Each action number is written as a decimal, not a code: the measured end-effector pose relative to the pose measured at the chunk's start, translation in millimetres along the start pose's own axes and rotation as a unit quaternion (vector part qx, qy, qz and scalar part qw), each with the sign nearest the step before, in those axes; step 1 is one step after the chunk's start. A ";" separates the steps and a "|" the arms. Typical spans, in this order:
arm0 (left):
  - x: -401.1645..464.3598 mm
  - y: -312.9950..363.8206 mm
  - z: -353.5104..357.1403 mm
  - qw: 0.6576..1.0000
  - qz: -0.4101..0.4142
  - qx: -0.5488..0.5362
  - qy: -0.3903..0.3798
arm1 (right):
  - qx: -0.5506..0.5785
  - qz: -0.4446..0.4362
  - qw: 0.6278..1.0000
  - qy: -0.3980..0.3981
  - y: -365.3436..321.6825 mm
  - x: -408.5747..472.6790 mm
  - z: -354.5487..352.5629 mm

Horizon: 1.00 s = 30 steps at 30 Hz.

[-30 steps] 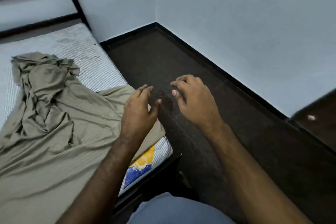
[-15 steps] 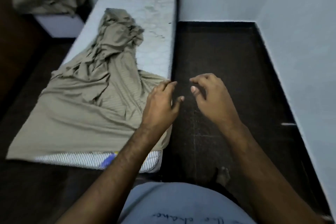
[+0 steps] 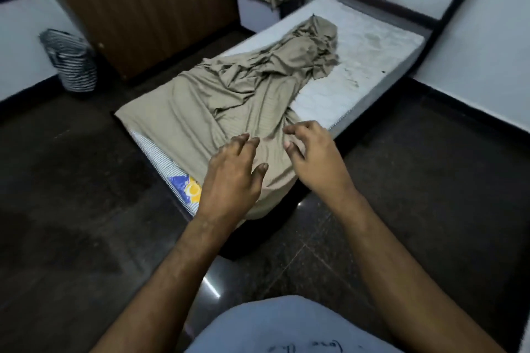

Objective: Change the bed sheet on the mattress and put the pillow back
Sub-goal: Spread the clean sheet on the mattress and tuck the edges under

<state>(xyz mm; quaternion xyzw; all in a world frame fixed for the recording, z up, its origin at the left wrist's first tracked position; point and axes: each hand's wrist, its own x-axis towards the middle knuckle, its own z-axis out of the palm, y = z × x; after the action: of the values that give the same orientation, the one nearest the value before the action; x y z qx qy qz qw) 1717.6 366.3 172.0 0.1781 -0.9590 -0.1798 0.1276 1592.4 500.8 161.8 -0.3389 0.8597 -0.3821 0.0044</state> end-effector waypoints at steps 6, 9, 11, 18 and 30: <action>-61.2 18.7 7.2 0.995 -0.076 -0.011 0.057 | -0.013 -0.080 0.993 -0.081 -3.3 -35.5 10.8; -97.0 27.6 22.3 0.990 -0.111 -0.051 0.068 | -0.010 -0.096 0.990 -0.107 6.4 -57.4 9.8; -108.7 30.9 35.1 0.987 -0.134 -0.051 0.077 | -0.024 -0.105 0.986 -0.124 16.0 -64.3 12.5; -105.8 41.6 88.6 0.975 -0.205 -0.050 0.065 | -0.046 -0.129 0.964 -0.226 64.7 -53.9 27.9; -52.6 -8.2 300.2 0.926 -0.376 -0.024 0.026 | -0.036 -0.062 0.925 -0.373 258.8 5.2 185.8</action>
<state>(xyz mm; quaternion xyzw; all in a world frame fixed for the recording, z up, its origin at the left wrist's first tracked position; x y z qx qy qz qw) 1674.9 469.5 -111.8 0.5267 -0.8135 -0.2332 0.0803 1487.9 500.0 -139.2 -0.5093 0.7865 -0.1966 0.2887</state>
